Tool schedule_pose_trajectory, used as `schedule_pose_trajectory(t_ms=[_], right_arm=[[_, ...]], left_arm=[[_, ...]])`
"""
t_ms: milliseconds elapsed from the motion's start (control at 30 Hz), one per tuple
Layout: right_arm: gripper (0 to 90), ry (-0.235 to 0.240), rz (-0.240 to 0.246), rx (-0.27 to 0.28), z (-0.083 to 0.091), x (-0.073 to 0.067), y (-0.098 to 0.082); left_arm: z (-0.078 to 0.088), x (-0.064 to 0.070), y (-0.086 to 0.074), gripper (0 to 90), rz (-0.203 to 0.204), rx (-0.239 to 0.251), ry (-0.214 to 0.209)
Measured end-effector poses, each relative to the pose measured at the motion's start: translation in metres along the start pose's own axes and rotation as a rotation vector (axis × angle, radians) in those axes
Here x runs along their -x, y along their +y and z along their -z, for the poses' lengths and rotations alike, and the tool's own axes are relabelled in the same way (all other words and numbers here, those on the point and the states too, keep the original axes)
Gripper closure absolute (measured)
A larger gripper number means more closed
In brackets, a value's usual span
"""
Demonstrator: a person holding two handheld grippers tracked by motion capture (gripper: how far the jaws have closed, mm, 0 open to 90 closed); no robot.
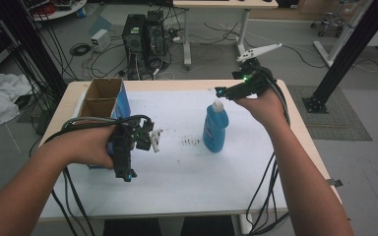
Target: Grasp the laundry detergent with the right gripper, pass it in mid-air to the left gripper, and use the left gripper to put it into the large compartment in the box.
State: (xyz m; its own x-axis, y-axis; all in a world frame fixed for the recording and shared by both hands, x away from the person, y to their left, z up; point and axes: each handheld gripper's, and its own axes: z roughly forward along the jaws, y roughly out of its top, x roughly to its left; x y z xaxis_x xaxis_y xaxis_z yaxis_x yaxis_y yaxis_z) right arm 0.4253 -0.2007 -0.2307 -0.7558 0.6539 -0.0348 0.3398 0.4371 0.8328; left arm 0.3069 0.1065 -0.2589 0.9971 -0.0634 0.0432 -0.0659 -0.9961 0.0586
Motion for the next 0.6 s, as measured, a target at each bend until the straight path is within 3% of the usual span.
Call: schedule_pose_trajectory(t_ms=[133,600], right_arm=[[13.1,0.011,-0.010,0.043,0.012,0.002,-0.014],[13.1,0.010,-0.009,0.060,0.035,-0.012,-0.057]], left_arm=[[-0.001,0.001,0.002,1.7,-0.006,0.001,-0.002],[-0.003,0.002,0.005,1.7,-0.015,0.000,-0.004]])
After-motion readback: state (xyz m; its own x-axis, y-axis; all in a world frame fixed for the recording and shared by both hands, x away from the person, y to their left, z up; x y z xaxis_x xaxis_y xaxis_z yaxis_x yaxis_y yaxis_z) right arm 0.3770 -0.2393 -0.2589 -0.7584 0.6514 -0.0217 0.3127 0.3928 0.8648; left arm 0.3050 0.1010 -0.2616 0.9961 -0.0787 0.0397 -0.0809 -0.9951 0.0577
